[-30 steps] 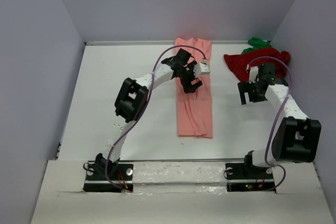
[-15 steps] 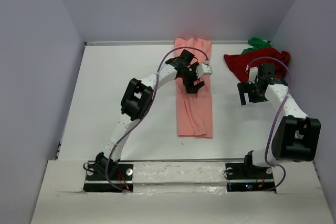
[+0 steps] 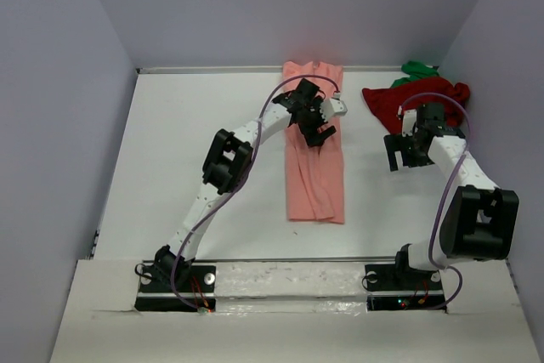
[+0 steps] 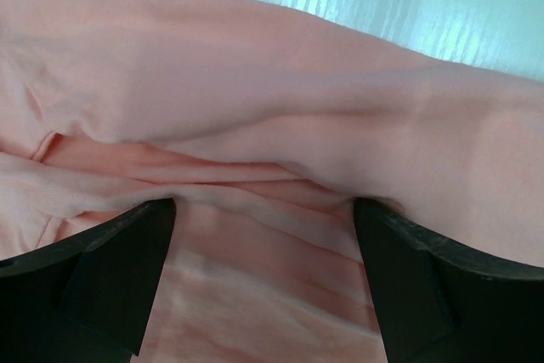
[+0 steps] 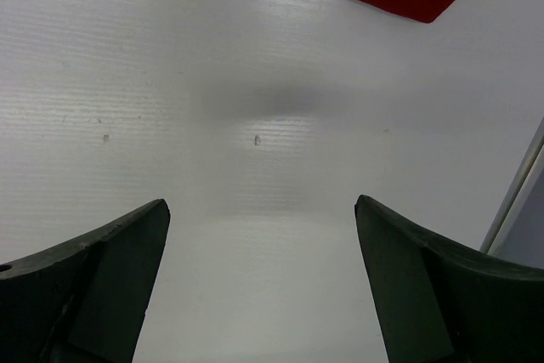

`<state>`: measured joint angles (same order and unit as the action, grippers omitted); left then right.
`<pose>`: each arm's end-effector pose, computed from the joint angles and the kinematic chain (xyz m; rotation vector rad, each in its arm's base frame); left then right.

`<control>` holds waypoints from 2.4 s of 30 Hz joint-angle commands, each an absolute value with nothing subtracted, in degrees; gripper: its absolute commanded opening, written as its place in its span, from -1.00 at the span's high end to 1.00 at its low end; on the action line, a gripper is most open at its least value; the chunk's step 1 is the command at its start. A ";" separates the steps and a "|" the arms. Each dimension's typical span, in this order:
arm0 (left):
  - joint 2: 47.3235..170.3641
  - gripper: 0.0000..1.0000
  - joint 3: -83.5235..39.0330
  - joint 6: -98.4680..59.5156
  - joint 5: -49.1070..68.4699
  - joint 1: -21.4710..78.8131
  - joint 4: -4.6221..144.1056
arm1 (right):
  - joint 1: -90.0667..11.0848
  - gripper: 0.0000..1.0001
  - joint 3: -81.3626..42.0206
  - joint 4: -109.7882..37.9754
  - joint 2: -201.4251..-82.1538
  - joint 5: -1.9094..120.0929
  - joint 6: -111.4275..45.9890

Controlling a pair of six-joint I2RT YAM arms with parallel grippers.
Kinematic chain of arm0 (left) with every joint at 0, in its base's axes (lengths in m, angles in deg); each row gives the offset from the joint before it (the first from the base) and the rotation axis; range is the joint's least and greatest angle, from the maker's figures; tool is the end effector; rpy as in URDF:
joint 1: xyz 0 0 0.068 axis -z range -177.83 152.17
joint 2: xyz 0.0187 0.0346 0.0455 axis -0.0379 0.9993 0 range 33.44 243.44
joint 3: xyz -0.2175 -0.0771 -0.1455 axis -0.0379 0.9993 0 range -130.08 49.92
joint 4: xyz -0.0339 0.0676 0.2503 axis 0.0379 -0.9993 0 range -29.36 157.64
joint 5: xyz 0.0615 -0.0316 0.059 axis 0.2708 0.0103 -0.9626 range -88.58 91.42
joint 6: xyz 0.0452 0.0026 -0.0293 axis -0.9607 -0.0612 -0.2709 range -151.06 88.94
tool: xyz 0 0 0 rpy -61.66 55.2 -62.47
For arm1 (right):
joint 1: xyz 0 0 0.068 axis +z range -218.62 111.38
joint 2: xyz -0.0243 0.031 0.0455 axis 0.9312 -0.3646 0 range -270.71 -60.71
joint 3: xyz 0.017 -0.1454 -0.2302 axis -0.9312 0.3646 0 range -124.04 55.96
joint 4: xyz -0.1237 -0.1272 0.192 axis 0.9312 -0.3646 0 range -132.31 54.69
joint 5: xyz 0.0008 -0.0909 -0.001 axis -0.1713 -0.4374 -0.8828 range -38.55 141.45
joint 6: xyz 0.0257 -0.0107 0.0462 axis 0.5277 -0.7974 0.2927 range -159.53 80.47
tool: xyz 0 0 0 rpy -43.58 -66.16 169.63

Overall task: Fold and stack the t-shirts
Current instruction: Fold the tshirt

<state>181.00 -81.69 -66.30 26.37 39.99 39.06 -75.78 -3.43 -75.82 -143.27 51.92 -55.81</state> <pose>0.4415 -0.3618 0.1710 1.5454 1.7267 -0.5322 0.2811 -0.0350 0.2358 -0.2160 2.6791 -0.1170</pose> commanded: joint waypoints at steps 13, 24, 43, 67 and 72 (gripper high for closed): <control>181.27 -0.98 -81.91 -64.63 13.11 38.21 36.35 | -76.18 -0.91 -4.51 -76.80 -143.33 52.24 -55.27; 183.29 -0.98 -86.03 -61.47 9.95 33.64 37.14 | -76.18 -0.91 -5.29 -77.67 -145.43 53.82 -55.18; 169.59 -0.98 -80.33 -57.95 28.39 35.04 35.74 | -76.18 -0.91 -10.21 -80.75 -148.07 60.40 -57.11; 123.90 -0.98 -32.21 -52.85 6.44 6.50 43.64 | -61.24 -0.99 -80.91 -82.43 -194.09 71.05 -64.76; 117.29 -0.98 -21.63 -54.26 3.44 4.20 47.68 | -59.13 -0.99 -85.11 -76.11 -200.80 69.82 -65.90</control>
